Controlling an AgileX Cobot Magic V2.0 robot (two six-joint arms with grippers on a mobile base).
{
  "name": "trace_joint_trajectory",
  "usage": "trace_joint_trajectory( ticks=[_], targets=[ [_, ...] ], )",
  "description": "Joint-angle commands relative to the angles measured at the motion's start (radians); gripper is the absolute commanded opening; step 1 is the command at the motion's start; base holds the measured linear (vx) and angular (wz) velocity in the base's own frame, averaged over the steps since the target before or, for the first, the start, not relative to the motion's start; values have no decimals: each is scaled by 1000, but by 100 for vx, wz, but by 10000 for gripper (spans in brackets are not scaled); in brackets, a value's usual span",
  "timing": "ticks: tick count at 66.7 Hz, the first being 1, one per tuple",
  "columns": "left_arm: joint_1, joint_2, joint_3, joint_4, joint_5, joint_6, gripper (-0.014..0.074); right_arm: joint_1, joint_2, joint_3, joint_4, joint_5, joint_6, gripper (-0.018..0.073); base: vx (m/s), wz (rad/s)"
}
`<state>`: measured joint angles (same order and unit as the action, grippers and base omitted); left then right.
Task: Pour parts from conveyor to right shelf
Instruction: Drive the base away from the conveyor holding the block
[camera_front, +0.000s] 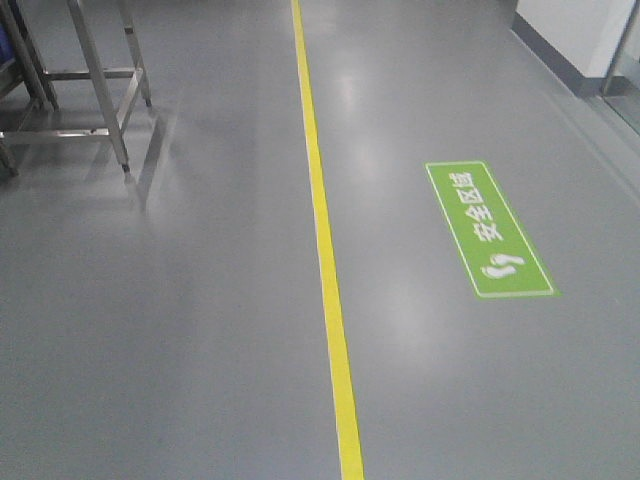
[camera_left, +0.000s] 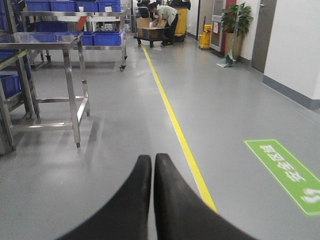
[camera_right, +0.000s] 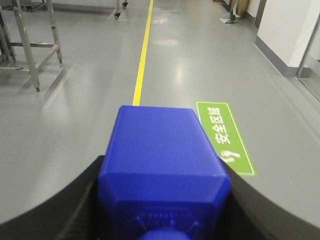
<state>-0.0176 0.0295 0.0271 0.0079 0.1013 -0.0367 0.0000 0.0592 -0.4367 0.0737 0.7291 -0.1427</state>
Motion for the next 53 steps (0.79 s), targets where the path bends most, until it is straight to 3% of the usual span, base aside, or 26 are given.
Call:
trace_joint_trajectory(
  ticks=[1, 53],
  targets=[
    [-7, 18, -20, -8, -79, -8, -6, -2, 17, -26, 0, -77, -9, -5, 74, 11],
    [-7, 18, -20, -8, -79, -8, -6, -2, 17, -26, -2, -79, -9, -5, 78, 13]
  ],
)
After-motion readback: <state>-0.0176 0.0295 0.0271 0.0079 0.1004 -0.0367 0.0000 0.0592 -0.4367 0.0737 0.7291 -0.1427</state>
